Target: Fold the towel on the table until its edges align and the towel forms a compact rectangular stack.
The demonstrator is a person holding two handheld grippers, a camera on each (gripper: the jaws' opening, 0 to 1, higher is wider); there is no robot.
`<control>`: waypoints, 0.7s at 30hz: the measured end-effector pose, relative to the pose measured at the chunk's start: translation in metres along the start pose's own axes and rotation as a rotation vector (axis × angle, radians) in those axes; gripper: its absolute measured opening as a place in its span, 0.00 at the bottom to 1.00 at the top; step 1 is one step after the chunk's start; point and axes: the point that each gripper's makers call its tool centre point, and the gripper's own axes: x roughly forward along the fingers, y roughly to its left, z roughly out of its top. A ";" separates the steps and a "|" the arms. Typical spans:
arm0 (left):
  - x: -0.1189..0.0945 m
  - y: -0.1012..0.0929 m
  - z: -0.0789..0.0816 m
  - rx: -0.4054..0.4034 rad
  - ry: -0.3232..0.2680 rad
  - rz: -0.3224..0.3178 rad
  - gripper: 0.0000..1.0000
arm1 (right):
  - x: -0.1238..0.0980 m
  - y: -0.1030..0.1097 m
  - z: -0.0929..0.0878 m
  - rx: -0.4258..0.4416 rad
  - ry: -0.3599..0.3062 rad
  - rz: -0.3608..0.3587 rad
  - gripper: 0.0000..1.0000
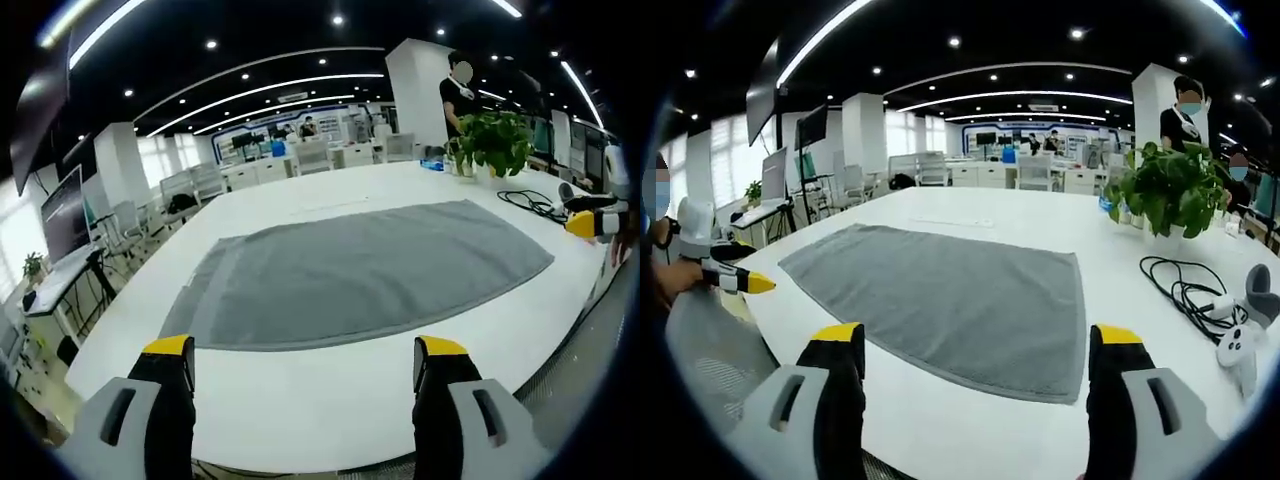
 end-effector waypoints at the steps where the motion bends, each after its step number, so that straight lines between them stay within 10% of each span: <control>1: 0.000 0.000 0.000 -0.001 0.000 0.000 0.93 | 0.000 0.000 0.000 0.001 0.001 0.001 0.93; 21: -0.002 0.000 0.001 -0.012 0.000 0.008 0.92 | 0.000 0.003 -0.002 0.012 0.010 0.019 0.94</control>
